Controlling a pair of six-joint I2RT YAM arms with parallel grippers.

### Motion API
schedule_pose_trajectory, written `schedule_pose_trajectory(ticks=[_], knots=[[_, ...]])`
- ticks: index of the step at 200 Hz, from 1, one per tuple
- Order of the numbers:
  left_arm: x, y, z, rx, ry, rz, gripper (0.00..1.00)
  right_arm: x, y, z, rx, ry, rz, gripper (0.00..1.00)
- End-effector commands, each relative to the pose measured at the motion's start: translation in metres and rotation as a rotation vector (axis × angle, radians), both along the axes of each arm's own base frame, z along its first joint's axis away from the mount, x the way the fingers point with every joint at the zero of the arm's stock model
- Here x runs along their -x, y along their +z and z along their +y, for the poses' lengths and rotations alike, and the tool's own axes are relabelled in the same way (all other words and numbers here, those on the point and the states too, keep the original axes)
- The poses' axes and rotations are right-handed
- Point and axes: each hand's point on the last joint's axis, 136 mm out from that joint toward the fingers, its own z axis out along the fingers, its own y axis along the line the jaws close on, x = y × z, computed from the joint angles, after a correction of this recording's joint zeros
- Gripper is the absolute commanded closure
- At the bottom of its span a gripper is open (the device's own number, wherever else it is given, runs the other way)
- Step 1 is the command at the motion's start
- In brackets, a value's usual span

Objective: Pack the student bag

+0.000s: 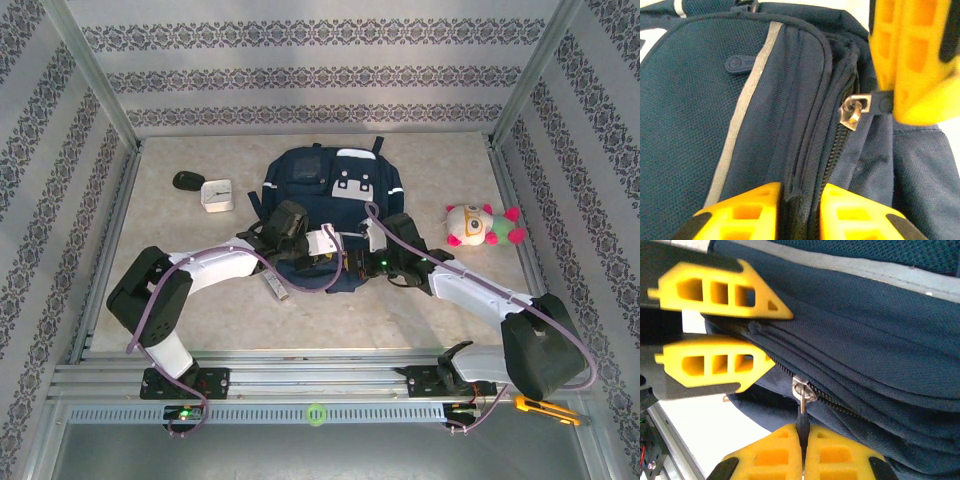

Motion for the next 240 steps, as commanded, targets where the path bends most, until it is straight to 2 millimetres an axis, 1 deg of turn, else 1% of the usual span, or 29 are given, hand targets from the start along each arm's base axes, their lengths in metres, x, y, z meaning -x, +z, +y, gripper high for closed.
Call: schedule_pose_trajectory(ticks=[1, 21, 44, 56, 79, 91, 101, 108, 125, 152, 170, 195, 202, 208, 217, 231, 240], knots=[[0.007, 0.002, -0.004, 0.027, -0.039, 0.025, 0.87, -0.009, 0.009, 0.007, -0.042, 0.023, -0.006, 0.97], [0.012, 0.001, -0.006, 0.049, -0.053, 0.044, 0.88, -0.013, 0.009, 0.012, -0.047, 0.021, -0.005, 0.87], [0.016, 0.002, -0.007, 0.059, -0.066, 0.053, 0.88, -0.018, 0.008, 0.013, -0.037, 0.015, -0.006, 0.79], [0.017, 0.003, -0.007, 0.058, -0.069, 0.053, 0.88, -0.019, 0.008, 0.012, -0.03, 0.008, -0.009, 0.77], [0.018, 0.004, -0.007, 0.06, -0.077, 0.054, 0.88, -0.023, 0.009, 0.011, -0.021, -0.002, -0.022, 0.77], [0.018, 0.006, -0.008, 0.065, -0.078, 0.053, 0.88, -0.025, 0.009, 0.012, -0.021, -0.002, -0.022, 0.82], [0.018, 0.008, -0.008, 0.069, -0.077, 0.051, 0.88, -0.026, 0.009, 0.012, -0.022, -0.001, -0.022, 0.83], [0.018, 0.01, -0.008, 0.074, -0.074, 0.051, 0.88, -0.027, 0.009, 0.013, -0.021, -0.001, -0.018, 0.83], [0.02, 0.015, -0.009, 0.099, -0.074, 0.058, 0.88, -0.03, 0.006, 0.012, -0.003, -0.018, -0.013, 0.76], [0.019, 0.023, -0.011, 0.127, -0.068, 0.052, 0.88, -0.032, 0.003, 0.01, 0.052, -0.051, -0.028, 0.72], [0.018, 0.026, -0.012, 0.132, -0.064, 0.049, 0.88, -0.031, -0.001, 0.007, 0.12, -0.086, -0.043, 0.72], [0.019, 0.031, -0.013, 0.148, -0.066, 0.052, 0.88, -0.031, -0.011, -0.003, 0.202, -0.146, -0.045, 0.71], [0.019, 0.032, -0.013, 0.153, -0.064, 0.052, 0.88, -0.031, -0.012, -0.003, 0.21, -0.154, -0.051, 0.72], [0.019, 0.033, -0.013, 0.155, -0.063, 0.051, 0.88, -0.031, -0.012, -0.004, 0.215, -0.163, -0.056, 0.75], [0.018, 0.034, -0.012, 0.154, -0.058, 0.045, 0.89, -0.031, -0.011, -0.005, 0.217, -0.173, -0.065, 0.84], [0.016, 0.031, -0.01, 0.135, -0.049, 0.037, 0.9, -0.031, -0.007, -0.008, 0.213, -0.183, -0.084, 1.0], [0.016, 0.027, -0.006, 0.112, -0.041, 0.035, 0.91, -0.03, -0.003, -0.011, 0.217, -0.184, -0.096, 1.0]])
